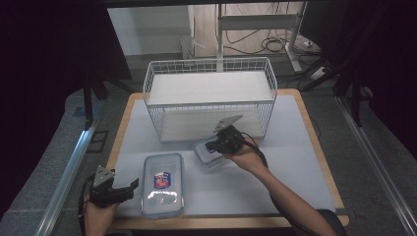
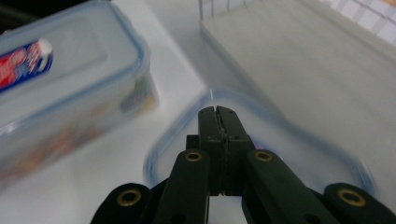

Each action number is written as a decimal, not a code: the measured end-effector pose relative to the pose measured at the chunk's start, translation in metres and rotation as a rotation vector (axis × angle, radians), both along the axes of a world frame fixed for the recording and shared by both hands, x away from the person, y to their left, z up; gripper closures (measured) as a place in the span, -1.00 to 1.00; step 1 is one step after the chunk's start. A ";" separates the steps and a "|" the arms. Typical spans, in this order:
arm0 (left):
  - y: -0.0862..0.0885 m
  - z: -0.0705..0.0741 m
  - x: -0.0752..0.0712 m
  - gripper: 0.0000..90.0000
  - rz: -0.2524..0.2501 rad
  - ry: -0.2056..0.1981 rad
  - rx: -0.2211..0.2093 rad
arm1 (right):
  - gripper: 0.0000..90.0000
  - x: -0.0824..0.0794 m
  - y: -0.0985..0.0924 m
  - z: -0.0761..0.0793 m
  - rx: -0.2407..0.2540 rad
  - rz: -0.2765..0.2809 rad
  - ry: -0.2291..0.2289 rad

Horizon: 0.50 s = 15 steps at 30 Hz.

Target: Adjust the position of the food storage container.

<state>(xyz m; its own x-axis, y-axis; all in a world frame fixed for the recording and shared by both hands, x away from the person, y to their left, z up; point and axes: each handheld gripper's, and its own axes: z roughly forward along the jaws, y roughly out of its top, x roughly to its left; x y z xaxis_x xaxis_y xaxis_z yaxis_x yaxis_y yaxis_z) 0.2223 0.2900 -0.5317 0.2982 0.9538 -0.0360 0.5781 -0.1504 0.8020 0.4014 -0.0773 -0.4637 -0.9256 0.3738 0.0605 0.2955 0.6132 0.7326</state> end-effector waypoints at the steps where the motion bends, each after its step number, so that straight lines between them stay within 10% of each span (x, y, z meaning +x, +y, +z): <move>1: 0.000 0.000 0.000 -0.88 -0.002 -0.001 0.003 | 1.00 0.003 0.011 0.000 -0.004 0.007 -0.008; 9: 0.002 0.001 -0.001 -0.88 0.002 -0.006 0.006 | 1.00 0.023 0.077 -0.019 -0.114 0.027 -0.009; 15: 0.002 0.001 -0.001 -0.88 0.001 -0.007 0.006 | 1.00 0.030 0.072 -0.029 -0.145 0.022 0.028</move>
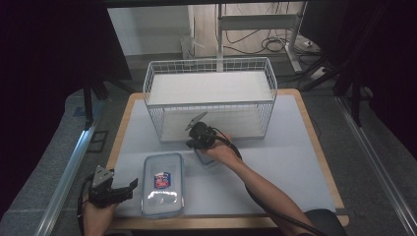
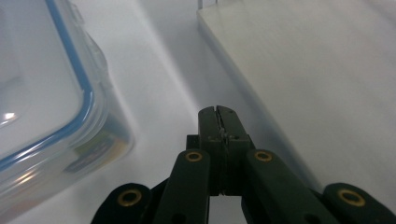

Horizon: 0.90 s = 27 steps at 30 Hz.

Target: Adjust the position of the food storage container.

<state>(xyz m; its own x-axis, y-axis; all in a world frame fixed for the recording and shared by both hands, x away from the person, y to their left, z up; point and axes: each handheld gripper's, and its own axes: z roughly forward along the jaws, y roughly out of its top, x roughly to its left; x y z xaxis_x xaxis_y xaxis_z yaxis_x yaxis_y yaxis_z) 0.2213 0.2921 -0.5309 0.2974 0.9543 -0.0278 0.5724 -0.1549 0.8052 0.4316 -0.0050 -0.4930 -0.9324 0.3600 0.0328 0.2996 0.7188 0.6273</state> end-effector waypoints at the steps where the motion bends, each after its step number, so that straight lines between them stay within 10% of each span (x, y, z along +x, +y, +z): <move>1: 0.000 0.000 0.000 -0.87 -0.001 0.001 0.000 | 1.00 -0.001 -0.002 0.001 -0.004 -0.001 -0.005; 27: -0.005 0.001 0.002 -0.87 -0.007 0.039 -0.029 | 1.00 -0.054 -0.144 0.011 -0.003 -0.161 0.010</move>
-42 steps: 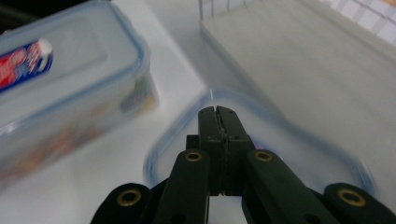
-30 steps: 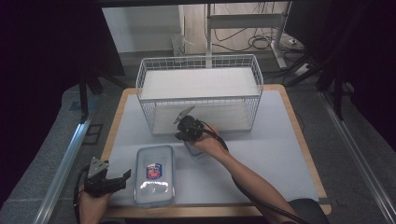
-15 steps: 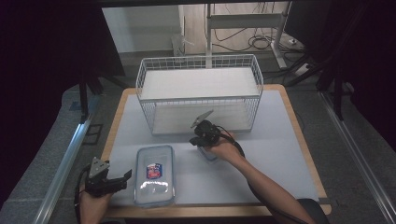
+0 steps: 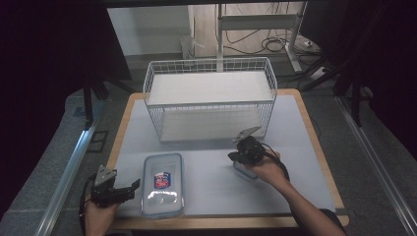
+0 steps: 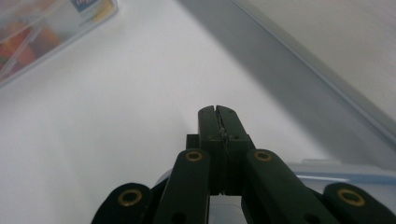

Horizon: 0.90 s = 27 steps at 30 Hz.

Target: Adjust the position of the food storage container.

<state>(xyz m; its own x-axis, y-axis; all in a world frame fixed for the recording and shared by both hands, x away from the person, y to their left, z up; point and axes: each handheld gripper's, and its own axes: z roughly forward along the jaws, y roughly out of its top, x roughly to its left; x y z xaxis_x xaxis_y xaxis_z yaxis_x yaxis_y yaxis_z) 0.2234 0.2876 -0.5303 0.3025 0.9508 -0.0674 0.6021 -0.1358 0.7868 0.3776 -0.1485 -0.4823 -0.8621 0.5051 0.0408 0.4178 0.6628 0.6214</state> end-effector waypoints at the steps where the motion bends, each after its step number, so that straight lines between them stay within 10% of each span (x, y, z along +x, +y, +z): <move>1: 0.000 0.000 0.000 -0.88 0.001 0.003 -0.006 | 1.00 -0.003 -0.007 0.001 -0.005 -0.006 -0.002; 16: -0.002 0.007 -0.005 -0.67 -0.012 0.044 -0.052 | 1.00 -0.034 -0.090 0.002 -0.020 -0.147 -0.026; 27: -0.018 0.005 -0.018 0.77 -0.141 0.118 -0.135 | 0.97 -0.056 -0.081 0.006 0.096 -0.083 -0.060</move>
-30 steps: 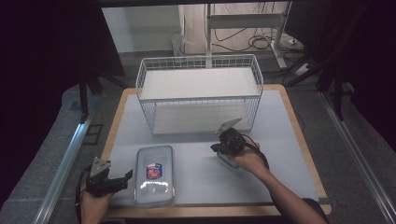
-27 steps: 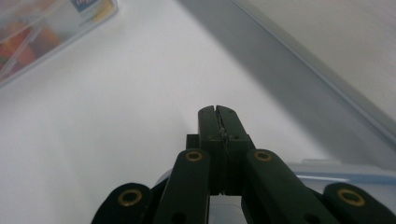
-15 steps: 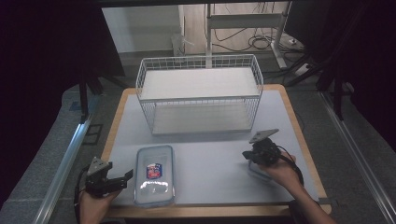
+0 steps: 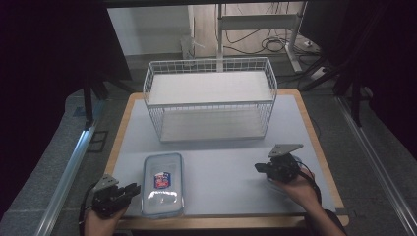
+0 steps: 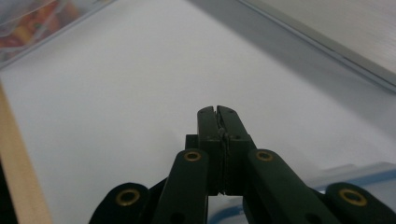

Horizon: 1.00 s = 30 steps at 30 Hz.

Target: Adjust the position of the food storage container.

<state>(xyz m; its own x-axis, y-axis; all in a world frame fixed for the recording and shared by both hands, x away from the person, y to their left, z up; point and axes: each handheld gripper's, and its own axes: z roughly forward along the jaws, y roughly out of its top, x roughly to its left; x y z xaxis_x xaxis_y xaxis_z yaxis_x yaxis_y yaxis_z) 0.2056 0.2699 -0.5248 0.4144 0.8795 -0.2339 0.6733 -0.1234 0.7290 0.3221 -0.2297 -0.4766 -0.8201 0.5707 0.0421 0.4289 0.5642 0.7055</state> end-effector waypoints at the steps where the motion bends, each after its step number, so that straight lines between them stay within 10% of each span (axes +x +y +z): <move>1: -0.005 0.000 0.002 0.87 0.001 0.010 0.024 | 0.97 -0.002 0.001 0.000 0.001 0.006 0.001; 9: -0.017 -0.002 0.004 1.00 -0.038 0.055 -0.024 | 0.94 -0.015 0.011 -0.002 0.012 0.047 0.010; 30: -0.123 0.002 0.011 0.99 -0.345 0.065 -0.072 | 0.90 -0.063 0.022 -0.014 0.036 0.157 0.086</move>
